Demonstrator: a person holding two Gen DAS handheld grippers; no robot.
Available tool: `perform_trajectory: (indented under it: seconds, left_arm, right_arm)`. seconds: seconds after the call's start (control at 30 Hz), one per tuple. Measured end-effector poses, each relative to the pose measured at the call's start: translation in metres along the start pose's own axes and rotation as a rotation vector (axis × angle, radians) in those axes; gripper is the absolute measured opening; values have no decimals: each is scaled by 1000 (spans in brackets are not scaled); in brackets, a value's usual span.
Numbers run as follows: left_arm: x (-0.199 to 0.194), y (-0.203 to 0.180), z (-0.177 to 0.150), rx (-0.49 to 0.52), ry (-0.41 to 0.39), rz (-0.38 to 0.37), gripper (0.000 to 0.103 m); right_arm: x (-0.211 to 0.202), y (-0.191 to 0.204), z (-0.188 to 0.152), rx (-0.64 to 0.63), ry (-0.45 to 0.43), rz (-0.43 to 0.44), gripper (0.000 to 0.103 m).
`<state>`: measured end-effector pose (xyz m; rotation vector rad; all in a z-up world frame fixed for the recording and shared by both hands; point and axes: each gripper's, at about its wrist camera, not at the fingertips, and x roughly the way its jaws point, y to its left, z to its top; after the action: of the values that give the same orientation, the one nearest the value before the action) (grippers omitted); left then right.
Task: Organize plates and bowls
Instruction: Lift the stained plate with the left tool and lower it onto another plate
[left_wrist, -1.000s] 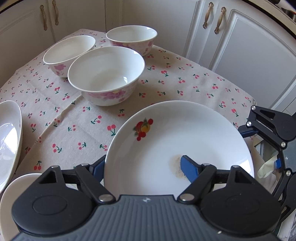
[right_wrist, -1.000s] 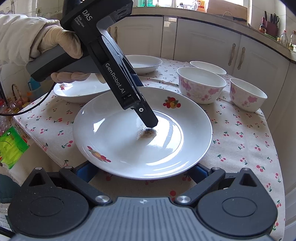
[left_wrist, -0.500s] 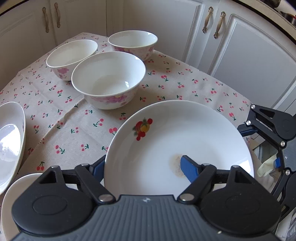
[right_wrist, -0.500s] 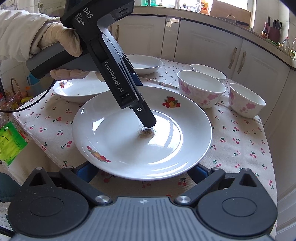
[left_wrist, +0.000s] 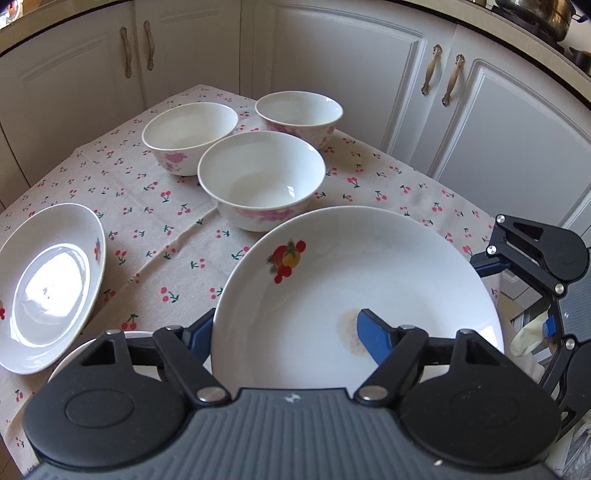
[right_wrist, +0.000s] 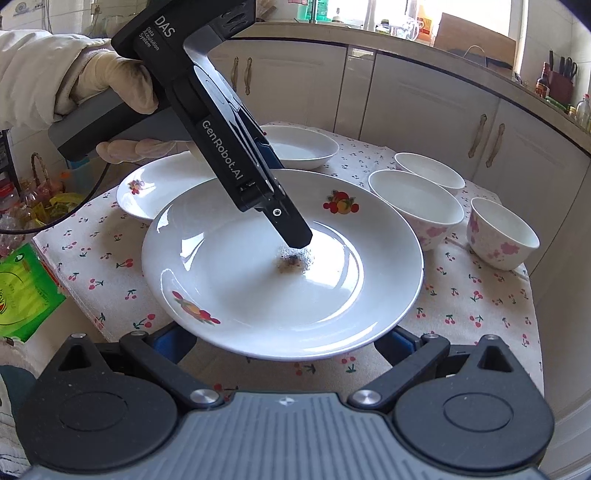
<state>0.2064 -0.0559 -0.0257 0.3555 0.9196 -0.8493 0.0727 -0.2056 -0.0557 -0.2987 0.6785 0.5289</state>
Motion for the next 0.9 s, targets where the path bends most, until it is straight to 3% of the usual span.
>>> perform_trajectory:
  seconds: [0.5,0.9]
  left_arm:
    - [-49,51,-30,-95,-50,99,78]
    - [-52,88,-59,-186,-47,115,78]
  right_arm:
    - [28,28,50,-79,-21,97,103]
    - [60,49,72,-99,30,159,103]
